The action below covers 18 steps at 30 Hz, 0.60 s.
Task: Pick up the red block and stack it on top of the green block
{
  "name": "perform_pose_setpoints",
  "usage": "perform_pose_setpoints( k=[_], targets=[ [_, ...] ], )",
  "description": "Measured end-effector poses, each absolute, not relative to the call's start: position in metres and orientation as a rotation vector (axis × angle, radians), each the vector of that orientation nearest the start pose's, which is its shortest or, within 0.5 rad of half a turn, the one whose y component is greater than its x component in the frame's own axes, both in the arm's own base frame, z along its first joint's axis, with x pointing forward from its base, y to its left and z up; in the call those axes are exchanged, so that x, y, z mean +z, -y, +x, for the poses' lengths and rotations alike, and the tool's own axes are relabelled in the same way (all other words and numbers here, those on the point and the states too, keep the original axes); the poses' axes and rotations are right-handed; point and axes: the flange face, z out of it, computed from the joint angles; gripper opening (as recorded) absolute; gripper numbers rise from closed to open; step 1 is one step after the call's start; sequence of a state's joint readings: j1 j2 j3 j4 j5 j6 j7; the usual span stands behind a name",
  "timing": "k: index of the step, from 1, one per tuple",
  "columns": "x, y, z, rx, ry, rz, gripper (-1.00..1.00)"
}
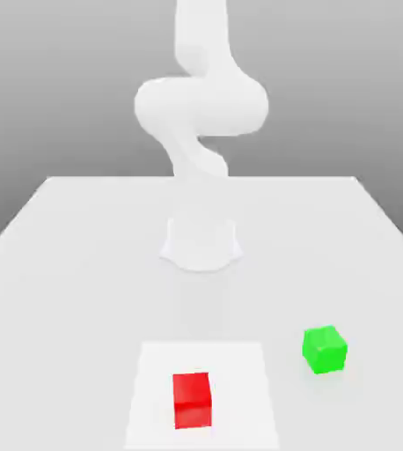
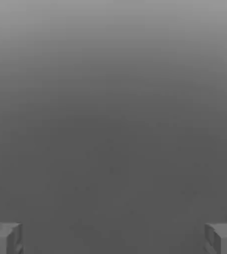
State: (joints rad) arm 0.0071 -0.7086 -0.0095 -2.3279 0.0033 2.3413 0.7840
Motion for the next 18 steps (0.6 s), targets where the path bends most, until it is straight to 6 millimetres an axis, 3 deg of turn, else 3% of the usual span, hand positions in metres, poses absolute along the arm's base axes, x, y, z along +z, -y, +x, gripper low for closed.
perform_pose_setpoints(
  k=[4, 9, 13, 18],
  targets=[
    [0.592, 0.004, 0.428, -0.784, -1.05, -2.595, 0.0],
    [0.492, 0.006, 0.464, -0.59, -1.06, -2.703, 0.0],
    [0.41, 0.008, 0.477, -0.43, -1.065, -2.783, 0.0],
    [0.309, 0.01, 0.472, -0.223, -1.067, -2.873, 0.0]
  ],
)
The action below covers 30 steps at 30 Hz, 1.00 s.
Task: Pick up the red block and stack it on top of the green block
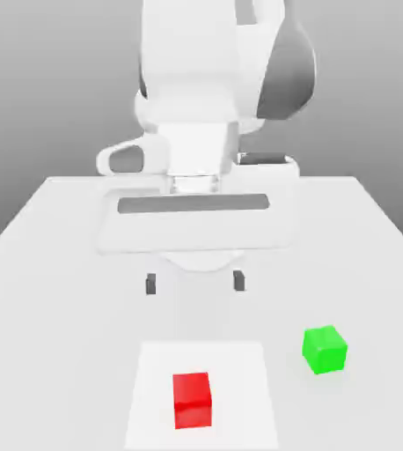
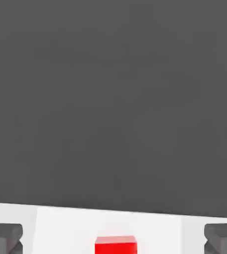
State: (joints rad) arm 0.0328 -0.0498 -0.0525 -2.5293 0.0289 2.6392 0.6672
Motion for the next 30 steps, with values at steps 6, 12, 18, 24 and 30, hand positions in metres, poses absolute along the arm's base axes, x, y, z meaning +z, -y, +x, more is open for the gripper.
perform_pose_setpoints(
  k=[6, 12, 18, 24, 30],
  targets=[
    [0.203, 0.013, 0.447, -0.013, -1.063, -2.952, 0.0],
    [0.147, 0.013, 0.445, 0.0, -1.062, -2.957, -1.0],
    [0.148, 0.013, 0.445, 0.0, -1.062, -2.957, -1.0],
    [0.207, 0.007, 0.443, 0.002, -1.014, -2.971, -1.0],
    [0.224, -0.07, 0.421, 0.009, -0.383, -3.097, -1.0]
  ],
)
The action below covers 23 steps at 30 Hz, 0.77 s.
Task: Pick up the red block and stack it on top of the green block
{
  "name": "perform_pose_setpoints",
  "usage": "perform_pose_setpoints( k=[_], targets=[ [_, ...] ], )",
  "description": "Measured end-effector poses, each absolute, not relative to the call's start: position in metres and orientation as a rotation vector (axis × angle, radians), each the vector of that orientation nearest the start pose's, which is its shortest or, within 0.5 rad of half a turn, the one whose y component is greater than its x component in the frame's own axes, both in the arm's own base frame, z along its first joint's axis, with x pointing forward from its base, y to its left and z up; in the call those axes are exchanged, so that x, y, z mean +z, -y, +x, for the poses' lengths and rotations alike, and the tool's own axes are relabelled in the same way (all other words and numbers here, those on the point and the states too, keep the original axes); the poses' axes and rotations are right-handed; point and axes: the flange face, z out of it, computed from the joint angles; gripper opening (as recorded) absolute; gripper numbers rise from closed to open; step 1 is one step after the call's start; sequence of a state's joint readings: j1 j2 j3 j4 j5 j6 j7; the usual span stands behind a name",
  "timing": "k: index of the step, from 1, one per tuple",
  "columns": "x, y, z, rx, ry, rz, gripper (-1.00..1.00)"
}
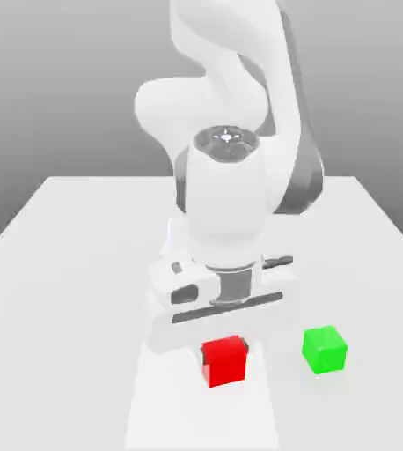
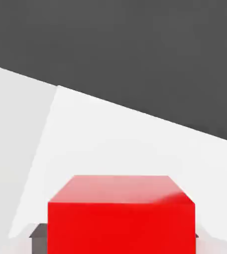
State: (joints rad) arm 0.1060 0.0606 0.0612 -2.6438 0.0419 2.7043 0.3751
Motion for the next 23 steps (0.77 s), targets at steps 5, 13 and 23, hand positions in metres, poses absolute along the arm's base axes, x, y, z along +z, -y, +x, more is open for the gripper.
perform_pose_setpoints(
  k=[5, 13, 23],
  targets=[
    [0.234, -0.126, 0.393, 0.007, 0.168, -3.112, -1.0],
    [0.246, -0.19, 0.338, 0.003, 1.005, -2.971, -1.0],
    [0.182, -0.197, 0.33, 0.002, 1.118, -2.937, 1.0]
  ],
)
